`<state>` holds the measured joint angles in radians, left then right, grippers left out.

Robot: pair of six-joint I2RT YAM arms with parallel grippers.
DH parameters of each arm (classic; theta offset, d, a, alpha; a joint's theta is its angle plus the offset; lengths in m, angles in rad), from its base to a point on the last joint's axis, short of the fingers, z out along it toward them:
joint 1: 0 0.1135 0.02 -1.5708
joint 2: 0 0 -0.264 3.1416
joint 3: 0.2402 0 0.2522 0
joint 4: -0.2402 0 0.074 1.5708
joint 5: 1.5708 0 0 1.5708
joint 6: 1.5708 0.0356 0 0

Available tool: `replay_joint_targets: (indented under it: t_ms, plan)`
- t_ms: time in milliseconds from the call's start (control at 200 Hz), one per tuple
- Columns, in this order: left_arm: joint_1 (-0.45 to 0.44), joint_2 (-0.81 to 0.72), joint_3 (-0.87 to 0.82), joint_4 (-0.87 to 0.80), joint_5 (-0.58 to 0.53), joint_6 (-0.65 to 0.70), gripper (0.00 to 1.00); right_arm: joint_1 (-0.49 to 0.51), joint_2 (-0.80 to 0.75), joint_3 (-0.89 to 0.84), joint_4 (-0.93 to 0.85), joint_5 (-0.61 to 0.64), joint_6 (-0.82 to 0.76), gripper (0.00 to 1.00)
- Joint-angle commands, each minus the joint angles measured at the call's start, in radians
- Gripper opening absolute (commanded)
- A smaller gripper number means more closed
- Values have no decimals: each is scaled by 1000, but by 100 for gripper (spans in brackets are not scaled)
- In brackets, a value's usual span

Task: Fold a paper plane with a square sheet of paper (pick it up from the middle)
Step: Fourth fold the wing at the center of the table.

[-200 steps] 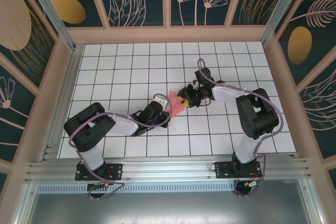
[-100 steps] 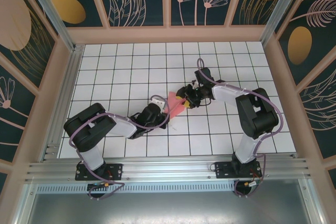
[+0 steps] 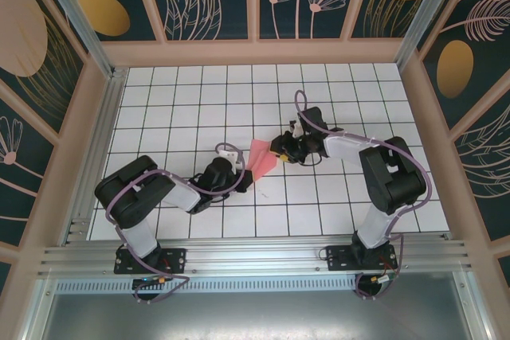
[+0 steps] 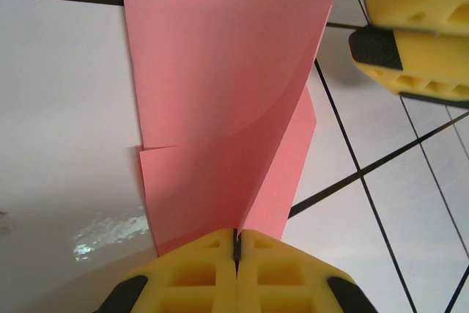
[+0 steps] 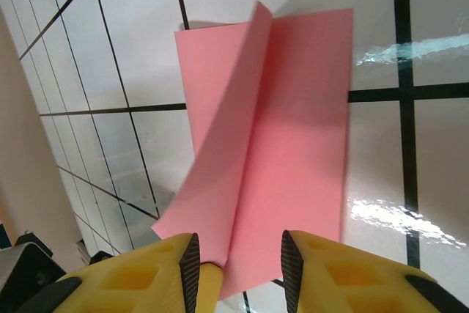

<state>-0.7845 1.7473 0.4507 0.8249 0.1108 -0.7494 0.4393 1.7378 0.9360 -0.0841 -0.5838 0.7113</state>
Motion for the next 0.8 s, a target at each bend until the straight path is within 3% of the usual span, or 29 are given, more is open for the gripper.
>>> replay_joint_targets:
  t_ms: [0,796]
  plan:
    - [24,12,-31,117,58,-68,3,17,19,4,37,2,-59,34]
    - [84,79,-99,258,104,-180,1,102,222,178,32,-35,-217,32]
